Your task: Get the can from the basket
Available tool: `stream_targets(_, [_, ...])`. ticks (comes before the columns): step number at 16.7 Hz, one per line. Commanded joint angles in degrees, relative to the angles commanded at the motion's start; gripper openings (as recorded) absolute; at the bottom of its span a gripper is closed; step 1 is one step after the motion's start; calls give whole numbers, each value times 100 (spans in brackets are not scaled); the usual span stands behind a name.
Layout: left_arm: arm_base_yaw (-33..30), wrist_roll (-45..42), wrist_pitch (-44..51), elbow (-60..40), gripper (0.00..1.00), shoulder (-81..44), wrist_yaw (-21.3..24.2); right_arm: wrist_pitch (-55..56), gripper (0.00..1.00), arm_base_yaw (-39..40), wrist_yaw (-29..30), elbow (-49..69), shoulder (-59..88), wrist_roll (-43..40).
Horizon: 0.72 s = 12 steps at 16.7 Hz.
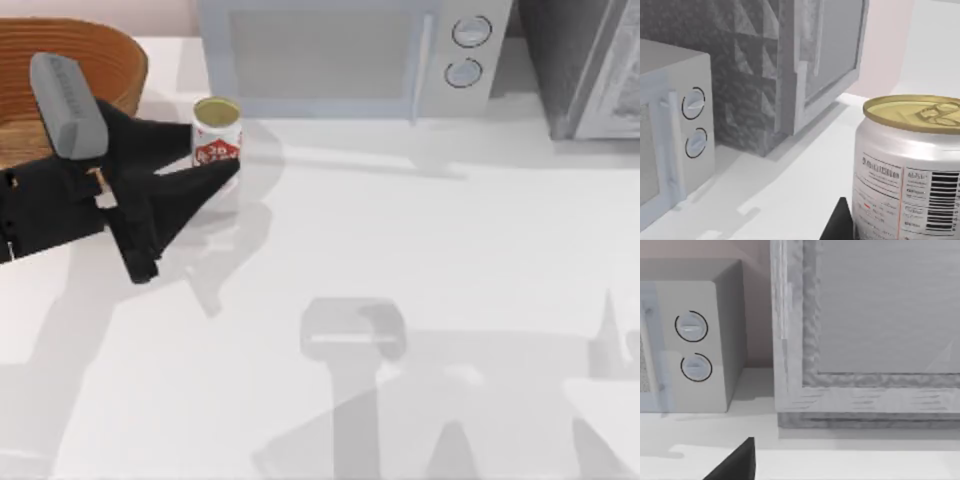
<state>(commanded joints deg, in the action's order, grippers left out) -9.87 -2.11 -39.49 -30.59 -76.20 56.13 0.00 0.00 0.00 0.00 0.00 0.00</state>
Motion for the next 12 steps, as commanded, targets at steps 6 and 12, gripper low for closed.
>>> stream_targets(6, [-81, -59, -983, -598, 0, -1630, 922, 0, 100, 0, 0, 0, 0, 0])
stream_targets(12, [-48, -106, -1948, -1172, 0, -3245, 1699, 0, 100, 0, 0, 0, 0, 0])
